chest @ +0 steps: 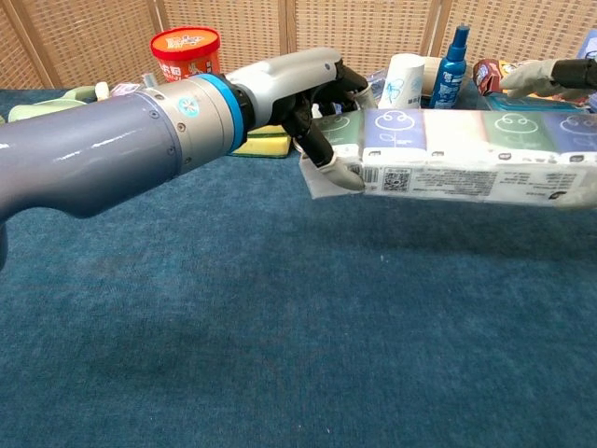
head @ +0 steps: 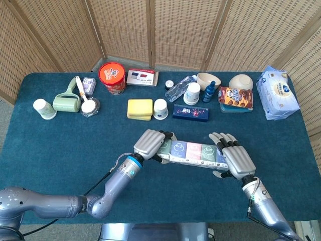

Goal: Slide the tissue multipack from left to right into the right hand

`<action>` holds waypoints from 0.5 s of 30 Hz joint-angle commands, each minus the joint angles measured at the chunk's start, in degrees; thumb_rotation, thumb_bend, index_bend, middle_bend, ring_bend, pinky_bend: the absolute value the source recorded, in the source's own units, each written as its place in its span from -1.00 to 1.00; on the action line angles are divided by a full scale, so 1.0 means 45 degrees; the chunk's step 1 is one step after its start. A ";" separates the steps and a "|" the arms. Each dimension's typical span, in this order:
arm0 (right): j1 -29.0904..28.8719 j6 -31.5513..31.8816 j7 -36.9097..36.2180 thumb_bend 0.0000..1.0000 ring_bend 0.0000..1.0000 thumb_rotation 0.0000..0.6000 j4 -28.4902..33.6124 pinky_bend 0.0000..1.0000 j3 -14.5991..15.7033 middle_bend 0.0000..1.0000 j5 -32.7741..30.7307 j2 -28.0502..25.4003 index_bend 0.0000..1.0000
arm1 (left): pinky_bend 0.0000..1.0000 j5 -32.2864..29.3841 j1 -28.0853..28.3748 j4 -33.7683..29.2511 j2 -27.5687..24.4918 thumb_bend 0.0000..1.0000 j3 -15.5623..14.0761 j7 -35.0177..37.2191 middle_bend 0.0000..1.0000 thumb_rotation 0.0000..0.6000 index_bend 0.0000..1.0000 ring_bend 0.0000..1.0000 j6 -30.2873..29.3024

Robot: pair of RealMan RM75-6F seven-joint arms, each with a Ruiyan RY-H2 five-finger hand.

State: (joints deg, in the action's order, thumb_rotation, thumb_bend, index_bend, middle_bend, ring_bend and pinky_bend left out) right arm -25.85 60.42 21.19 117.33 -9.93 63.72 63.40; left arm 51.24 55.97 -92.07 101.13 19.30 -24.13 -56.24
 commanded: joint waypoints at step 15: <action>-0.0906 0.0347 0.1001 0.08 0.26 1.00 -0.0460 0.61 -0.0094 0.35 -0.1723 0.0895 0.09 | -0.03 -0.0018 0.0059 -0.0439 0.0095 -1.00 -0.0087 0.0199 -0.03 1.00 -0.08 -0.19 -0.0304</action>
State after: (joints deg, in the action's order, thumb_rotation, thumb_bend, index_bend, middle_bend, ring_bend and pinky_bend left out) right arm -29.83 61.91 25.85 115.40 -10.42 56.17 67.23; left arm 51.18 56.23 -93.99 101.62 18.95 -23.20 -57.59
